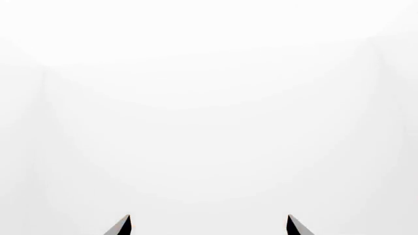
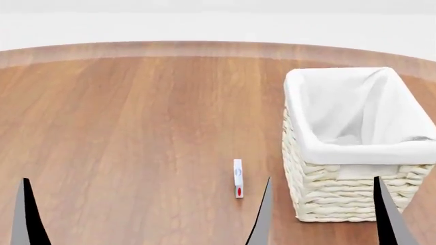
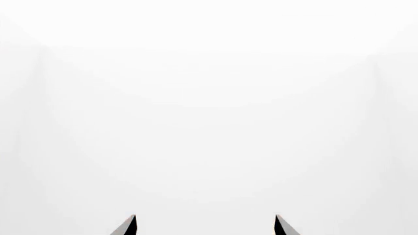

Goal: Pick up the alphabet soup and the cream cheese box, and put them in the basket.

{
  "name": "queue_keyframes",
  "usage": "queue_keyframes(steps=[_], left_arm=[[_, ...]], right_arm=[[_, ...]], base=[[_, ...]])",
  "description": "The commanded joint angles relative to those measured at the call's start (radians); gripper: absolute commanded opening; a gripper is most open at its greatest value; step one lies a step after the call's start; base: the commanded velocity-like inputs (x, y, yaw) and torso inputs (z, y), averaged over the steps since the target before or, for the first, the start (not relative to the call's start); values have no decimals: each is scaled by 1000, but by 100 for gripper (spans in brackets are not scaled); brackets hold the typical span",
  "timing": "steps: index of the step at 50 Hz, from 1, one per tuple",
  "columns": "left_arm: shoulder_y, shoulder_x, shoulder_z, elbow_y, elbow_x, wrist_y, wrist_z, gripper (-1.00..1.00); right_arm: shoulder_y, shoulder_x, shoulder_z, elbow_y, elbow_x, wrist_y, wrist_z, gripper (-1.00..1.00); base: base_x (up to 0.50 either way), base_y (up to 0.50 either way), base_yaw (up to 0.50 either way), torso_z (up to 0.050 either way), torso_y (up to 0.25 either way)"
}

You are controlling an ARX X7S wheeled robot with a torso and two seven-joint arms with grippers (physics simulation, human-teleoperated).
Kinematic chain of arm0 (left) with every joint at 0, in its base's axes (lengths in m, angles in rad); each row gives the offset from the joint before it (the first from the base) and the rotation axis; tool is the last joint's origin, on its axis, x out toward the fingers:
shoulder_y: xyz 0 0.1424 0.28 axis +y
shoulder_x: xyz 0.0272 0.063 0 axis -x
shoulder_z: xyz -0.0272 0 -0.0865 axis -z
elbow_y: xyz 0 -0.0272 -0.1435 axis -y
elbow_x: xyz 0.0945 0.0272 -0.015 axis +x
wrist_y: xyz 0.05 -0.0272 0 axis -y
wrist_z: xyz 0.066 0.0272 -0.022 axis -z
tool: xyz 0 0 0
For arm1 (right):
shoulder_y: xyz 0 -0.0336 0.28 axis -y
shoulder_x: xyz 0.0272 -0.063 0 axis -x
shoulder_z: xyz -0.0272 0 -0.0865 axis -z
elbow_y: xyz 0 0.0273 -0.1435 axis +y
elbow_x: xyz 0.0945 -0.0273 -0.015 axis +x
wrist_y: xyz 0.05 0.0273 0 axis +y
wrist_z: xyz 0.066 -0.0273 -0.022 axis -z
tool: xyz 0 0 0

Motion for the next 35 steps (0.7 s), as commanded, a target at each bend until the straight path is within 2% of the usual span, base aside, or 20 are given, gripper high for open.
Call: queue_keyframes(steps=[1, 30, 35], left_arm=[[-7, -5, 8, -6, 2, -6, -6, 100], [-22, -19, 24, -30, -6, -2, -21, 100], [-28, -20, 36, -38, 8, -16, -21, 100]], right_arm=[[5, 7, -4, 8, 6, -1, 7, 100], [13, 24, -21, 28, -1, -8, 22, 100], [15, 23, -18, 35, -2, -12, 32, 100]], base=[[254, 0, 0, 0, 0], [255, 0, 0, 0, 0], [45, 0, 0, 0, 2]])
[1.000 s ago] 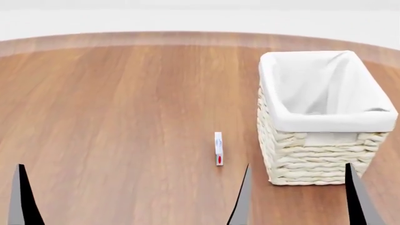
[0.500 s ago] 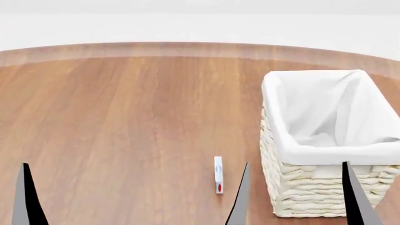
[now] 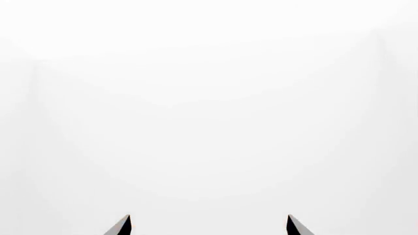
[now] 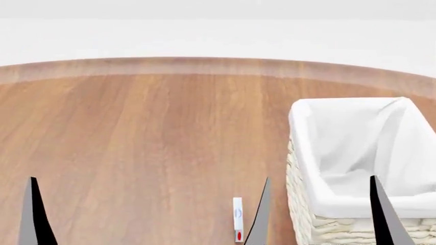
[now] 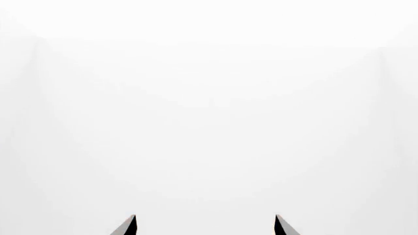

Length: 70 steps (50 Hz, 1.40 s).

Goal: Pick up the alphabet soup and the cream cheese box, and put them in the basket.

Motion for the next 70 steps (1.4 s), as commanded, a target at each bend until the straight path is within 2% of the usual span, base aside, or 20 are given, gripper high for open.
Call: queue_keyframes(steps=[1, 62, 70], left_arm=[[-9, -5, 18, -15, 23, -11, -4, 100], [-27, -30, 38, -39, 16, -20, -36, 100], [-29, -34, 41, -47, 6, -2, -37, 100]], right_arm=[[2, 4, 1, 12, 0, -11, 11, 100], [23, 30, -33, 50, 4, -10, 38, 100], [29, 33, -36, 63, 16, -10, 38, 100]], base=[[0, 0, 0, 0, 0], [0, 0, 0, 0, -198], [0, 0, 0, 0, -2]])
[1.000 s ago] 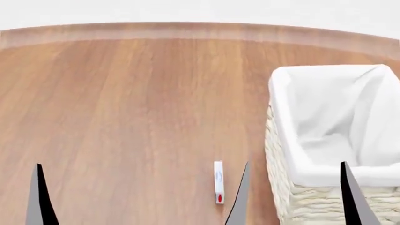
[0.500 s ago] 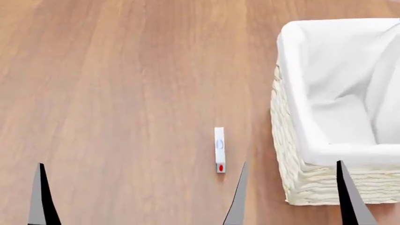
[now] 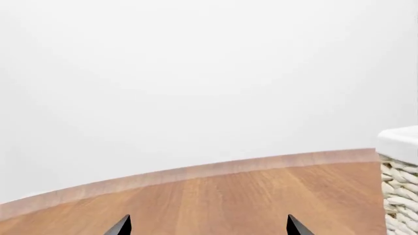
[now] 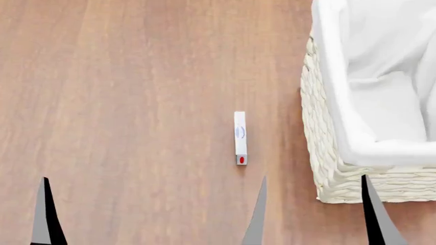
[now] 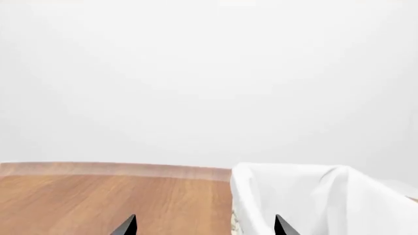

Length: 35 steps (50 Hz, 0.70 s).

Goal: Pick up the alphabet soup and the cream cheese box, and put them in the basket.

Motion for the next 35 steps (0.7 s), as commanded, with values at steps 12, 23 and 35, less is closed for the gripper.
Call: queue_keyframes(steps=[12, 23, 35], left_arm=[[-5, -9, 6, -17, -16, 20, -8, 100], [-11, -12, 14, -26, -15, 23, -11, 100], [-11, -17, 19, -27, -18, 26, -15, 100]], right_arm=[[8, 8, -6, 16, 17, 6, 8, 100], [8, 13, -2, 12, 26, 11, 16, 100], [6, 18, -4, 12, 27, 9, 23, 100]], base=[[0, 0, -29, 0, 0], [0, 0, -169, 0, 0], [0, 0, -185, 0, 0]])
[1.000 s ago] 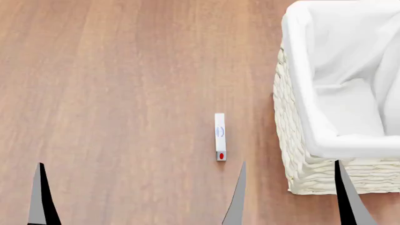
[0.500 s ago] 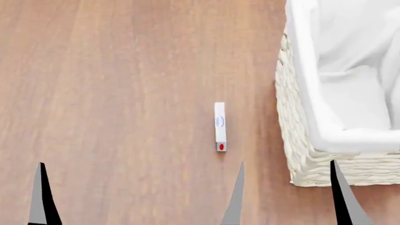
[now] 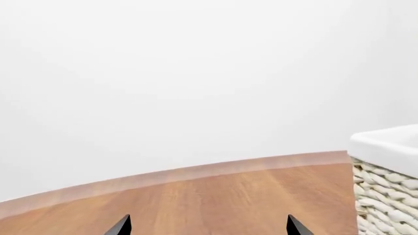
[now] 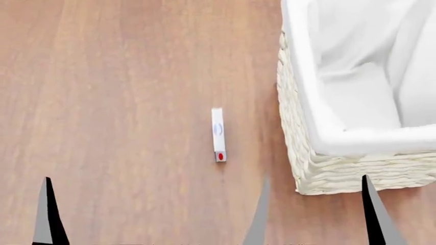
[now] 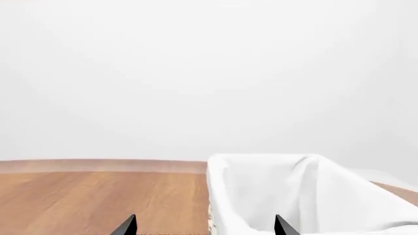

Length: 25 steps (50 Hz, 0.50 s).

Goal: Pick up the alphabet soup and the cream cheese box, and put them in the basket.

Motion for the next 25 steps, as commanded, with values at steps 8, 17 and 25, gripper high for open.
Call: queue_keyframes(steps=[8, 17, 25], left_arm=[[-15, -9, 7, -5, -4, -2, -2, 100], [-13, -12, 8, -9, -8, 4, -7, 100], [-18, -13, 15, -16, -5, 4, -10, 100]], right_arm=[[2, 6, 0, 4, 6, 5, 13, 100], [9, 8, -6, 5, 7, 10, 15, 100], [12, 10, -2, 10, 16, 14, 20, 100]], base=[[0, 0, -188, 0, 0], [0, 0, -192, 0, 0], [0, 0, -196, 0, 0]])
